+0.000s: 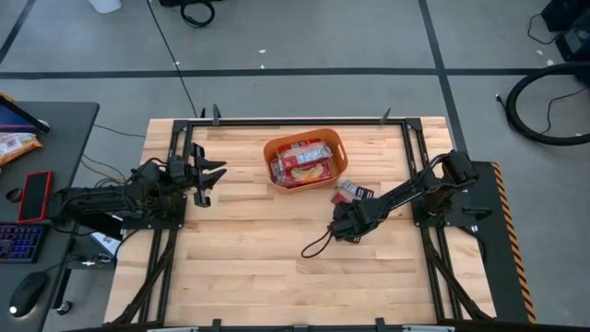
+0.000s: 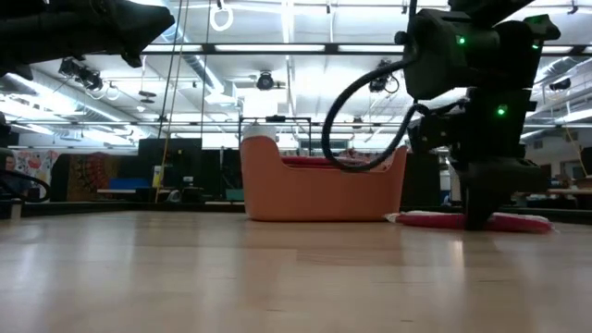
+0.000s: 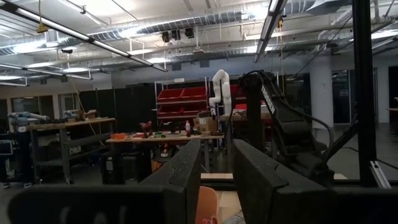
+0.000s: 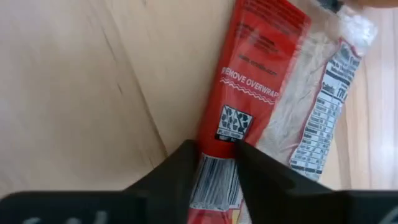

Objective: Sort popcorn bags into baskets
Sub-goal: Put the red popcorn bag into the orange bin

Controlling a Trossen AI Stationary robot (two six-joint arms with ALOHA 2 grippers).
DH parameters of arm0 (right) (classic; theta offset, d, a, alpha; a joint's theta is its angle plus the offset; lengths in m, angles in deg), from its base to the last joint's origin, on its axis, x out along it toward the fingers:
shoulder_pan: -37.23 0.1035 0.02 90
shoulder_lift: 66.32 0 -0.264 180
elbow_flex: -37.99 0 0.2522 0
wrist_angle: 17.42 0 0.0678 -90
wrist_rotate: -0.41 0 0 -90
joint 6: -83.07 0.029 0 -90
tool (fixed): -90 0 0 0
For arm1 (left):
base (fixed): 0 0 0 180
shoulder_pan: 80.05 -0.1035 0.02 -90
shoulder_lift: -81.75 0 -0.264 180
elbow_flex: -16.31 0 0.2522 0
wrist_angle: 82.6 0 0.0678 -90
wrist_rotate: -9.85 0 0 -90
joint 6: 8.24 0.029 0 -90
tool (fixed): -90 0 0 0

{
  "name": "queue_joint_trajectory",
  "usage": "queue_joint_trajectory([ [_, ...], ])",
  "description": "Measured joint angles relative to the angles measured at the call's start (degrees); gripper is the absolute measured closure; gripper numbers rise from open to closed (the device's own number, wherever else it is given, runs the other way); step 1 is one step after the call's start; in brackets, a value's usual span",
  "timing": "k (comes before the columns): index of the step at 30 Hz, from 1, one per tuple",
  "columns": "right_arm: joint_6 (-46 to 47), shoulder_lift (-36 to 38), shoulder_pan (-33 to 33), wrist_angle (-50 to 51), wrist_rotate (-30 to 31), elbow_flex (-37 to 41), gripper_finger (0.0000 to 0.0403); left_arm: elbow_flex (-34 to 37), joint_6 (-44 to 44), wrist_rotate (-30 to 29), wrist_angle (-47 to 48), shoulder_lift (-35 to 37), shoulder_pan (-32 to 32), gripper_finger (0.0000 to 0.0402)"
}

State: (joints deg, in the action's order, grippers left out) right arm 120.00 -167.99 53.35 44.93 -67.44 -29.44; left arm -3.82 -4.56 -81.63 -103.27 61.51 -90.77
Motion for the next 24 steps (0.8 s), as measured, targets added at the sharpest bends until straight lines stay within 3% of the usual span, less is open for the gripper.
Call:
queue_joint_trajectory([
  [9,-1.64,-0.24,-0.07,4.84,-0.30,-0.35,0.0392,0.00,0.02,0.00,-0.03,-0.02,0.01,0.0308],
  [24,-0.69,0.14,-1.61,28.01,2.13,-10.15,0.0398,0.00,-0.95,0.00,-0.08,0.00,0.01,0.0308],
])
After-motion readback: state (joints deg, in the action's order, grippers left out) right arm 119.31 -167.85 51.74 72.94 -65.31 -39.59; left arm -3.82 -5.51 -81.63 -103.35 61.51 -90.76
